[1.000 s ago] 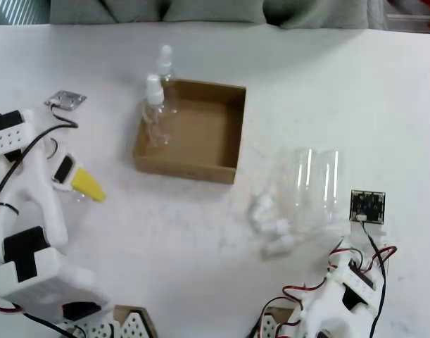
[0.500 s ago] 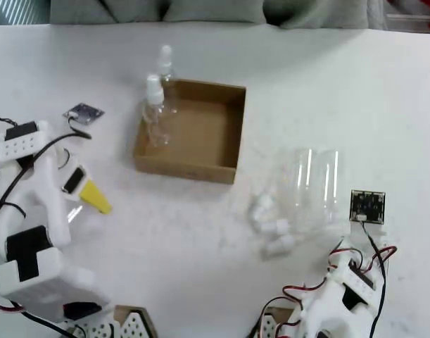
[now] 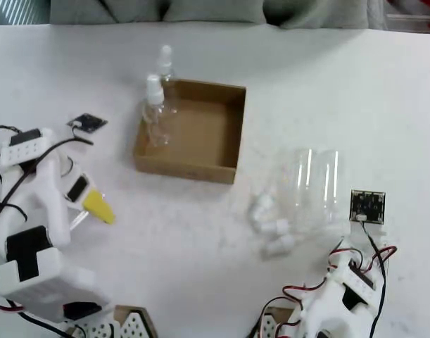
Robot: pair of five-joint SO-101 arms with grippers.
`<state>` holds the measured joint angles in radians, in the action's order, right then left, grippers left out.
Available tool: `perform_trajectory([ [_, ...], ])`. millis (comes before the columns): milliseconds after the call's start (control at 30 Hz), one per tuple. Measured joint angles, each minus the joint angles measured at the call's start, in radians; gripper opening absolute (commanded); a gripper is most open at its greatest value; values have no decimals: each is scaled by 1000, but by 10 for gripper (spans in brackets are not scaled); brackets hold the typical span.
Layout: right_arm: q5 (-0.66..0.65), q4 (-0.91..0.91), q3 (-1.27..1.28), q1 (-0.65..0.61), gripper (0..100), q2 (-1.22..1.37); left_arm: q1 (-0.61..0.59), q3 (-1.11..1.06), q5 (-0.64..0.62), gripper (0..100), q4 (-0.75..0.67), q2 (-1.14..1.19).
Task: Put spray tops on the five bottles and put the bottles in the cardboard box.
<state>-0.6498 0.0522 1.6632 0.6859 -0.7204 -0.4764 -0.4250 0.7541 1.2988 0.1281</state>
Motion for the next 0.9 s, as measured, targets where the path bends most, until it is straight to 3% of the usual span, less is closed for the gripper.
perform_trajectory([
  [233, 0, 0, 0, 0, 17, 0, 0, -110, 34, 363, -130, 0],
  [500, 0, 0, 0, 0, 17, 0, 5, -144, 40, 91, -222, -2],
  [600, 0, 0, 0, 0, 17, 0, 6, -144, 40, 35, -222, -2],
  [800, 0, 0, 0, 0, 17, 0, 8, -144, 40, 27, -222, -3],
  [900, 0, 0, 0, 0, 17, 0, 8, -143, -25, 27, -212, -3],
])
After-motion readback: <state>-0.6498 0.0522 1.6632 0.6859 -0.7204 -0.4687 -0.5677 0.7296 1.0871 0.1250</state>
